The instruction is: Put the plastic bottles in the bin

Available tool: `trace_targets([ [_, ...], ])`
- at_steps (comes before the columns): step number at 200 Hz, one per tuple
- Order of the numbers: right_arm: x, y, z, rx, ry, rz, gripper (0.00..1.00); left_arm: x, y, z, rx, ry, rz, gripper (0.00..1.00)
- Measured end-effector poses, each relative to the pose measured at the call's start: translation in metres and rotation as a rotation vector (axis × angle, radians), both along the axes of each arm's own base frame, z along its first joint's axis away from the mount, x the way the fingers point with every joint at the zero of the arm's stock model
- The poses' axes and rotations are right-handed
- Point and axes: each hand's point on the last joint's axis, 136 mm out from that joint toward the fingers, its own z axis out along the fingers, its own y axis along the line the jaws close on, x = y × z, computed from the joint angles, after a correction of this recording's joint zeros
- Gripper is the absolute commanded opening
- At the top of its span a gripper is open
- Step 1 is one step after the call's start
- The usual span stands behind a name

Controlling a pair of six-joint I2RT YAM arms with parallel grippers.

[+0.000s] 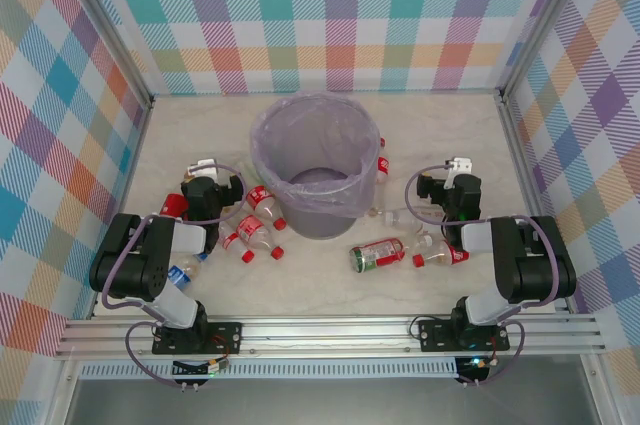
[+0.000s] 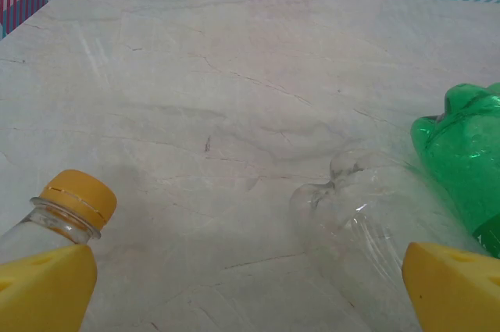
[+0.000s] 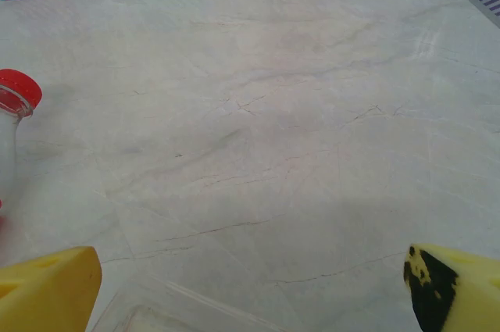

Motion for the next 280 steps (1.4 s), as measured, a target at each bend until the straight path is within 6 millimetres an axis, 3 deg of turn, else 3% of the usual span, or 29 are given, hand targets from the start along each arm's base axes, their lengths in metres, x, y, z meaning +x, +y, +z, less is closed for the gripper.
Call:
trace_targets([
  [177,-0.001,0.000,-0.001,0.001,0.007,0.003,0.99,-0.004,-0.004,-0.004,-0.004,0.055,-0.029,1.00],
  [204,-0.004,0.000,0.009,0.001,0.035,0.001,0.99,-0.008,0.002,0.021,-0.003,0.008,0.008,1.00],
  [231,0.000,-0.002,0.046,0.032,0.076,-0.027,0.99,-0.018,0.018,0.050,-0.005,0.006,0.107,1.00],
  [256,-0.013,-0.003,0.076,0.093,0.140,-0.063,0.99,-0.026,0.042,0.104,-0.054,-0.015,0.284,1.00],
  [280,-0.027,0.002,0.087,0.122,0.295,-0.061,0.99,-0.043,0.053,0.155,-0.130,-0.040,0.384,1.00],
])
